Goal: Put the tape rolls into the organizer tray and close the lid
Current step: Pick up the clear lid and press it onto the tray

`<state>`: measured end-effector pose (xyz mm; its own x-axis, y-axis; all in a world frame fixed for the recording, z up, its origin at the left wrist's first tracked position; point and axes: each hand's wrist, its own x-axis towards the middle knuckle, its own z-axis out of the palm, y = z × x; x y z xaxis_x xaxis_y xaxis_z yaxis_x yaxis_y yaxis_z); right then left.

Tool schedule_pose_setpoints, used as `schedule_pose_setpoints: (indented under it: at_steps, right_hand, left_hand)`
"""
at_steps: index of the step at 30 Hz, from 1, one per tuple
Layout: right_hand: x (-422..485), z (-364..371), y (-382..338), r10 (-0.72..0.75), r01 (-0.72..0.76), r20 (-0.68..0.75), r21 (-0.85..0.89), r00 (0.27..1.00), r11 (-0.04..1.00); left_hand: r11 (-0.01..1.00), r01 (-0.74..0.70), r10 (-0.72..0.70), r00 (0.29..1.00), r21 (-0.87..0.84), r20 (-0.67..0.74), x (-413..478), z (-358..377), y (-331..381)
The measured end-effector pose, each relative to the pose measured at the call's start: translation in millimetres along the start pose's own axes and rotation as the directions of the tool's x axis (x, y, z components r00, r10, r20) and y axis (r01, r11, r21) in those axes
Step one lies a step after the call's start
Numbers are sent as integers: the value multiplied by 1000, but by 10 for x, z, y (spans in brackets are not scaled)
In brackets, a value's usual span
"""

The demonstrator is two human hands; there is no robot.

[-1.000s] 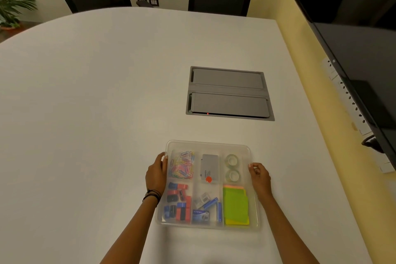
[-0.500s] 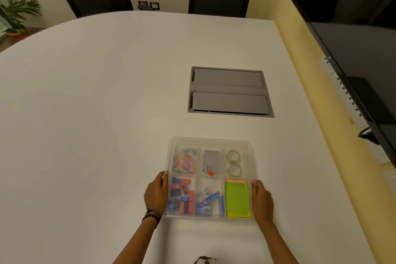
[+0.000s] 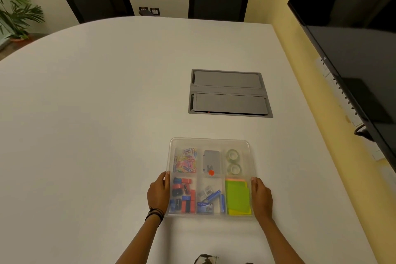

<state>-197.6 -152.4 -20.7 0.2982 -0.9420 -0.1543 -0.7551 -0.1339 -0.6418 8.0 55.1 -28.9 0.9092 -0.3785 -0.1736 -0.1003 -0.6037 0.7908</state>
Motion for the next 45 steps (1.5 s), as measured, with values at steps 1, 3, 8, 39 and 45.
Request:
schedule_pose_setpoints:
  at_steps: [1, 3, 8, 39, 45]
  right_hand:
    - [-10, 2, -5, -3, 3, -11, 8, 1000, 1000]
    - [-38, 1, -14, -8, 8, -23, 17, 1000, 1000]
    - [-179, 0, 46, 9, -10, -23, -44, 1000, 999]
    - [-289, -66, 66, -15, 15, -15, -64, 1000, 998]
    - [-344, -57, 141, 5, -6, -15, -14, 1000, 1000]
  left_hand:
    - [1000, -6, 6, 1000, 22, -14, 0, -4, -1]
    - [992, -79, 87, 993, 95, -75, -2, -13, 10]
    - [715, -609, 545, 793, 344, 272, -18, 44, 59]
    - [548, -741, 458, 655, 388, 601, -222, 242, 171]
    - [555, -737, 433, 652, 387, 622, -313, 218, 126]
